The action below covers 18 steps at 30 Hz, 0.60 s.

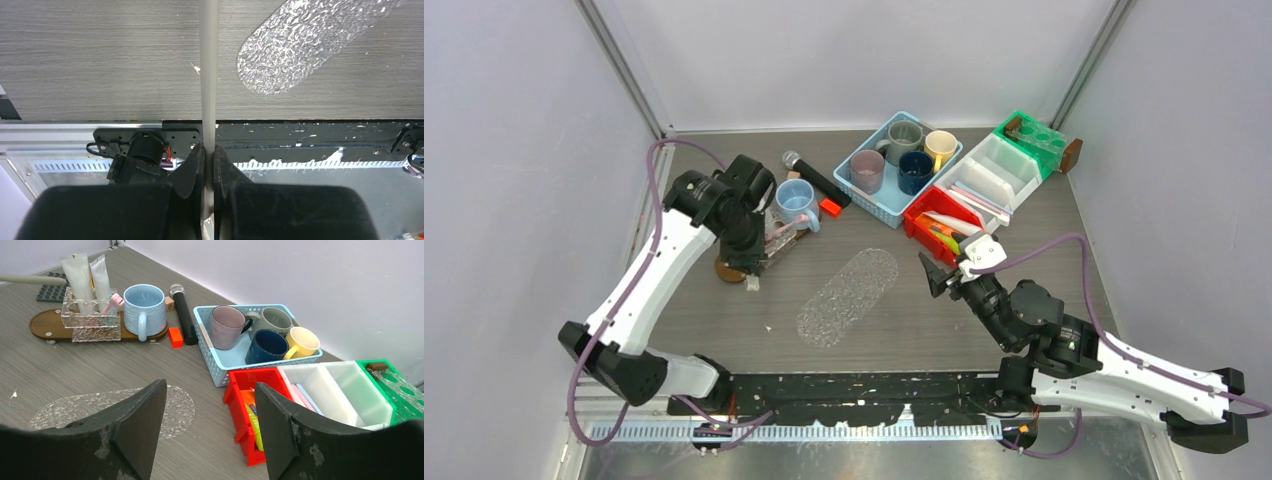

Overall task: Prepare toiletry sets of a toothbrush and toothpaste on the tray
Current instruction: Place the toothbrush in the toothpaste holder.

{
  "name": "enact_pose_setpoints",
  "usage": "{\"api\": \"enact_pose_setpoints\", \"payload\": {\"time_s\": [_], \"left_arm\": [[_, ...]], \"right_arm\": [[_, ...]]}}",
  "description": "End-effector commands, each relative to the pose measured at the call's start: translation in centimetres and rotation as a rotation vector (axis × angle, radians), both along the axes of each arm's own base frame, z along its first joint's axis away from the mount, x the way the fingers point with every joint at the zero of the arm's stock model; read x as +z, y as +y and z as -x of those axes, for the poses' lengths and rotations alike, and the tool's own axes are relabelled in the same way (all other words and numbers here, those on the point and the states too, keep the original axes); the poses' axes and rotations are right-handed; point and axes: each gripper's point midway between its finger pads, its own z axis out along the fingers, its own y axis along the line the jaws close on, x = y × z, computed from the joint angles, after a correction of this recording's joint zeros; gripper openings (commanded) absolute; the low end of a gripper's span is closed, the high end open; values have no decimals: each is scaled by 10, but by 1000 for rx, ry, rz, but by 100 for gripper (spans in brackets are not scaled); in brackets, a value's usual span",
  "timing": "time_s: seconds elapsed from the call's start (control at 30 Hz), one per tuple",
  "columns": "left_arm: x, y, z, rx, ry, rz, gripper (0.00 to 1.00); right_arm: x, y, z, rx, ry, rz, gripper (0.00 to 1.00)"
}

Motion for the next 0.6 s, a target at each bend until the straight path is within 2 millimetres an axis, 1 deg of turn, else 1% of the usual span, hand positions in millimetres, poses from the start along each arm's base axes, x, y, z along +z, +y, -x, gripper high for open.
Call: {"api": "enact_pose_setpoints", "payload": {"time_s": [0.0, 0.23, 0.33, 0.57], "left_arm": [[-13, -4, -10, -31, 64, 15, 2], [-31, 2, -40, -15, 112, -12, 3], [-36, 6, -47, -13, 140, -27, 3], [-46, 6, -56, -17, 177, -28, 3]], "right_arm": [[13, -6, 2, -10, -2, -58, 71], [15, -8, 5, 2, -6, -98, 71], [17, -11, 5, -2, -9, -108, 71], [18, -12, 6, -3, -13, -116, 71]]}}
